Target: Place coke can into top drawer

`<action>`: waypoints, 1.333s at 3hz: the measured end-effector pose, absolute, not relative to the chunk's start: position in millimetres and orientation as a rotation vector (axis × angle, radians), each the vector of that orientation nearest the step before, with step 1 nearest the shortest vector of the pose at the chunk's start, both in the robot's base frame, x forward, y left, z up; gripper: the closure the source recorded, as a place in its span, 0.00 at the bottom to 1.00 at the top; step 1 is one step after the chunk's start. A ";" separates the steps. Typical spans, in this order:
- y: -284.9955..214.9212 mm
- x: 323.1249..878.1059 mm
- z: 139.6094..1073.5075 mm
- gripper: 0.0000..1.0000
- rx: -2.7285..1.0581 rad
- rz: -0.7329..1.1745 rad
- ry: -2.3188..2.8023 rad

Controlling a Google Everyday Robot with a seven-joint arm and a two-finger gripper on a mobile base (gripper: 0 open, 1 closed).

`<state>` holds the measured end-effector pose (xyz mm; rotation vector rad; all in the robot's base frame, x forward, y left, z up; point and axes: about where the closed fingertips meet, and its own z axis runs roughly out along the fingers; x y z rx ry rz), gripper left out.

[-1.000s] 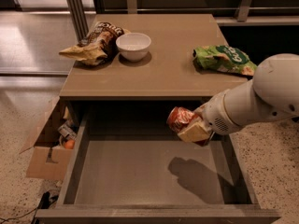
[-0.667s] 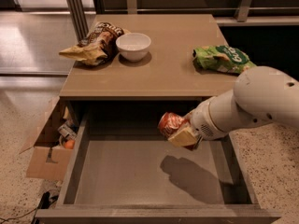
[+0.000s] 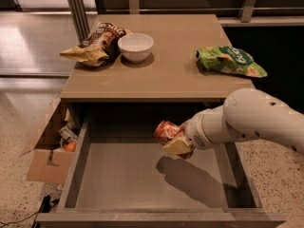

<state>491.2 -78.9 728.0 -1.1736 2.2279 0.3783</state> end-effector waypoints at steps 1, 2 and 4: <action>-69.7 489.5 719.0 1.00 -1.224 0.406 2.220; -55.1 491.9 695.3 1.00 -1.301 0.450 2.197; -36.5 499.7 635.7 1.00 -1.374 0.492 2.197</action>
Offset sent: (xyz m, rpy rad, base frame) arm 0.0061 0.0425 -0.0847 0.0194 0.0830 0.2184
